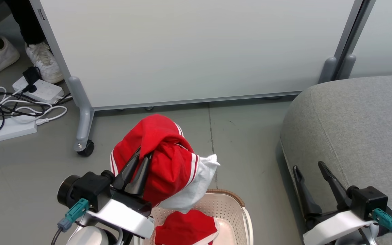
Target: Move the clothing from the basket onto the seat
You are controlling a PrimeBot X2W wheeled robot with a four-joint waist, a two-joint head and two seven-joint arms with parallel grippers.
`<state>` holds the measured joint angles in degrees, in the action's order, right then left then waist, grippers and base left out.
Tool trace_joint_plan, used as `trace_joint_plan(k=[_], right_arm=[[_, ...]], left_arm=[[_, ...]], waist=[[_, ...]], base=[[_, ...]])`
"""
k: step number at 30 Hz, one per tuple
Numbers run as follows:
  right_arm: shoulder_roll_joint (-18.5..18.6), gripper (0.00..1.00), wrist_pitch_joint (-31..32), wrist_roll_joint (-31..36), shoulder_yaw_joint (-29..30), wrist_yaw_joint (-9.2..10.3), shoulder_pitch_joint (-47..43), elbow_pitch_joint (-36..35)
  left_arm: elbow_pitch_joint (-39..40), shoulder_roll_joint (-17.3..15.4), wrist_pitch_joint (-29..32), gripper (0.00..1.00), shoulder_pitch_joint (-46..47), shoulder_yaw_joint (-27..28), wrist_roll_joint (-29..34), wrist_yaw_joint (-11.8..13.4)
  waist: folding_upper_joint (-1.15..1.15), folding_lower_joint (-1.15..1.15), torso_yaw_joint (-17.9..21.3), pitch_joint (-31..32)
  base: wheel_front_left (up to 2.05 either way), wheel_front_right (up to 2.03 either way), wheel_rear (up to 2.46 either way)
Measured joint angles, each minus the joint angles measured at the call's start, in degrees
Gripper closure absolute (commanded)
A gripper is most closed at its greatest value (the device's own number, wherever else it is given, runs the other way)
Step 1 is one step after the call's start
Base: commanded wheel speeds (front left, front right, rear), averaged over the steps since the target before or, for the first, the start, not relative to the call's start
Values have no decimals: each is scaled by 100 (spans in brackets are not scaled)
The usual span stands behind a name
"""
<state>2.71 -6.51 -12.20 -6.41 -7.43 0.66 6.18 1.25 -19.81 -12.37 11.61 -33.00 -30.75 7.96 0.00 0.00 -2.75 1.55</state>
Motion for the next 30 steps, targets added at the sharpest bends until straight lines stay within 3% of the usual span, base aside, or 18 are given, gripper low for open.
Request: trace_joint_plan(k=[9, 17, 23, 30], right_arm=[[2, 0, -7, -157, -539, 0, 242, -85], [1, 0, -15, -627, -1981, 0, 884, -167], [-2, 0, -163, -1174, -3142, 0, 1423, 148], [-3, 0, -412, -1584, -3856, 0, 1905, 736]], left_arm=[[-2, -15, 7, 100, 44, -52, 23, -2], [-1, -42, 5, 100, 148, -91, 40, -69], [-15, -13, -7, 100, 192, -118, 40, -86], [-14, 37, -62, 100, 265, -122, 38, -89]], waist=[[0, 0, -55, -9], [0, 0, -128, -52], [0, 0, -228, -86], [0, 0, -341, -104]], base=[[0, 0, 0], [0, 0, 0], [0, 0, 0], [0, 0, 0]])
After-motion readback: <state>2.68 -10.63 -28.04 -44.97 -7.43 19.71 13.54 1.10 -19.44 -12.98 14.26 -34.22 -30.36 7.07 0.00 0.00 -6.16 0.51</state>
